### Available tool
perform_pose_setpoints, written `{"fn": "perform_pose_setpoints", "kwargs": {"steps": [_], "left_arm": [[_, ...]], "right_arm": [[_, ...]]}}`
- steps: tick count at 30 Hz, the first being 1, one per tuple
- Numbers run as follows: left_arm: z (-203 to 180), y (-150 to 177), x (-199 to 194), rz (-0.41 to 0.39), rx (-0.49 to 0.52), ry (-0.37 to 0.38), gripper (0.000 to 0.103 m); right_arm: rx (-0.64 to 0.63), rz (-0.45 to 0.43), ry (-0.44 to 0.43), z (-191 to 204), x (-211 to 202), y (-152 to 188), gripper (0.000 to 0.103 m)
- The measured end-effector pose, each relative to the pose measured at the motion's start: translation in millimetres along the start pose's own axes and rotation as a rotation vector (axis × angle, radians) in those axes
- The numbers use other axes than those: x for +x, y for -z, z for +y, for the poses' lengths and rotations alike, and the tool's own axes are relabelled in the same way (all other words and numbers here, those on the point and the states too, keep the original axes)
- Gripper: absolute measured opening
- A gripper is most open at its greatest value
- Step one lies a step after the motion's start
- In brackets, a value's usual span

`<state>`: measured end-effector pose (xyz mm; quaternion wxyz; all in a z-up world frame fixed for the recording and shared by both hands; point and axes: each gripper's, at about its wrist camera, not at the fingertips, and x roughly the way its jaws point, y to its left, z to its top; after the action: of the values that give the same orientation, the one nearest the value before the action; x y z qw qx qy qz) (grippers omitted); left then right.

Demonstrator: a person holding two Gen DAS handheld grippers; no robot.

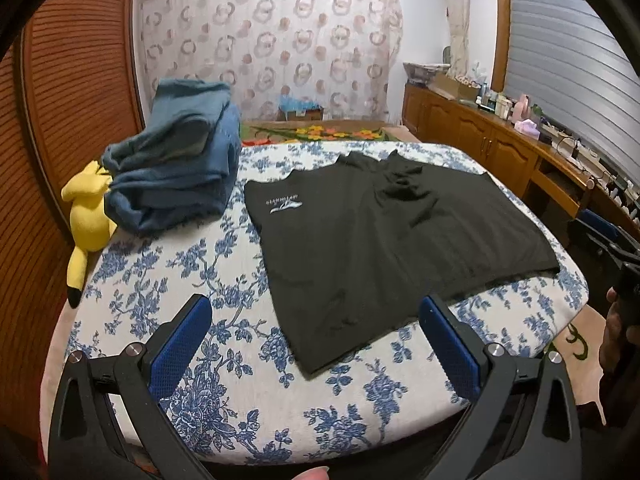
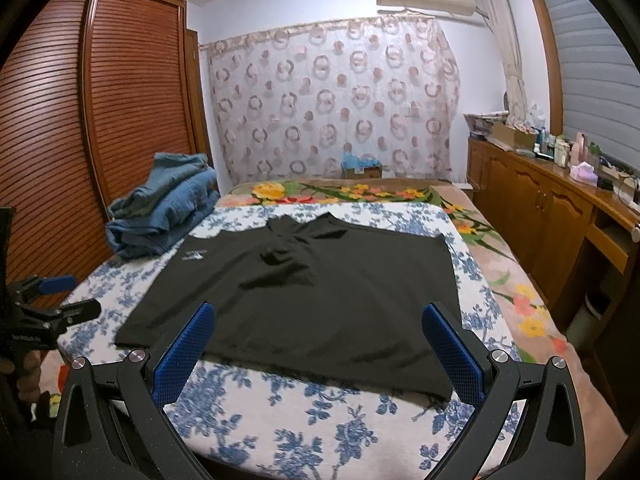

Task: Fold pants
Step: 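Lower the left tool to the T-shirt hem and close it on the hem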

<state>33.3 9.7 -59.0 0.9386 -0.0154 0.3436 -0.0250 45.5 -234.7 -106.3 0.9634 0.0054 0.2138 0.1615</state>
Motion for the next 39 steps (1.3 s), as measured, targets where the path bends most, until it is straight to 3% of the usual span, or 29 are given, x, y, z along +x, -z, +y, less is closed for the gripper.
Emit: {"fn": "perform_pose_setpoints", "kwargs": {"steps": [16, 18, 23, 25, 35, 39], "left_arm": [[30, 18, 29, 0.08, -0.044, 0.011, 0.099], [31, 20, 31, 0.086, -0.04, 0.023, 0.093], [32, 25, 43, 0.13, -0.029, 0.054, 0.061], [31, 28, 47, 0.145, -0.03, 0.061, 0.056], [25, 32, 53, 0.139, 0.006, 0.056, 0.054], [21, 31, 55, 0.133, 0.029, 0.08, 0.038]], "right_arm": [[-0.022, 0.094, 0.034, 2, 10, 3, 0.103], [-0.02, 0.098, 0.034, 2, 9, 3, 0.103], [-0.009, 0.106, 0.036, 3, 4, 1, 0.103], [-0.003, 0.102, 0.034, 2, 5, 4, 0.103], [0.008, 0.099, 0.027, -4, 4, 7, 0.103], [0.012, 0.107, 0.027, -6, 7, 8, 0.103]]}}
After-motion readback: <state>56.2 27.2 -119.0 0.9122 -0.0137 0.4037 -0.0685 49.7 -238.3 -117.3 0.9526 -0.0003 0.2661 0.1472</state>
